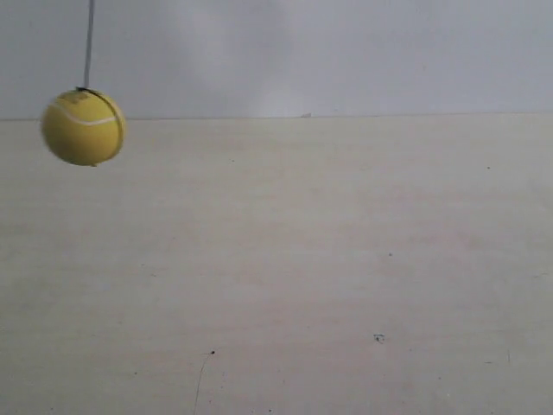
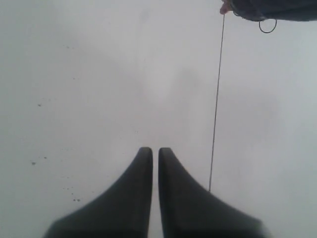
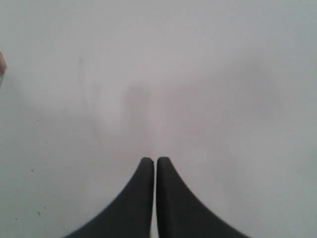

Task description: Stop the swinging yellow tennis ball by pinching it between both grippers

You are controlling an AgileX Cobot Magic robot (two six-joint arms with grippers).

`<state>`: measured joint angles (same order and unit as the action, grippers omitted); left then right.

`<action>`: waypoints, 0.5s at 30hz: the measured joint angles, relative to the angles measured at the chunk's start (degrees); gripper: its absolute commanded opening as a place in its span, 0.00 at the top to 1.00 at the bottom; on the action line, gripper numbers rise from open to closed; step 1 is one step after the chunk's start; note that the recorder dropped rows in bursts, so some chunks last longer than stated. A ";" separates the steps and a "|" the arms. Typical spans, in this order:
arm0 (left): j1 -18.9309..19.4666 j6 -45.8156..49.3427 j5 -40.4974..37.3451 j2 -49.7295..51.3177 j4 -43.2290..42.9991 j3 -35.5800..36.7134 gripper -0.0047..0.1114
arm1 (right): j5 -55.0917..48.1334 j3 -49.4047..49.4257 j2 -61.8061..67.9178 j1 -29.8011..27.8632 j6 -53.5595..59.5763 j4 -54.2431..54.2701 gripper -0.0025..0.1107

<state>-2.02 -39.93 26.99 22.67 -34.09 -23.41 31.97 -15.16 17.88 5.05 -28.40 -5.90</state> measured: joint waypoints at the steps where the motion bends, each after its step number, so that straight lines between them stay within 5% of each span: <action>1: 0.00 -2.33 0.04 2.86 -2.90 -2.40 0.92 | -0.15 -2.04 2.98 0.00 0.28 -1.17 0.98; 10: 0.00 -30.85 3.69 26.60 -39.13 -18.53 0.92 | -9.56 -13.74 24.81 0.00 0.06 -15.84 0.98; 15: 0.00 -36.05 12.36 36.93 -48.85 -21.56 0.92 | -10.15 -13.85 36.46 0.00 0.24 -23.93 0.98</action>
<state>-2.02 -75.98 39.35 59.60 -82.94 -44.96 21.82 -29.01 54.34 5.05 -28.16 -29.83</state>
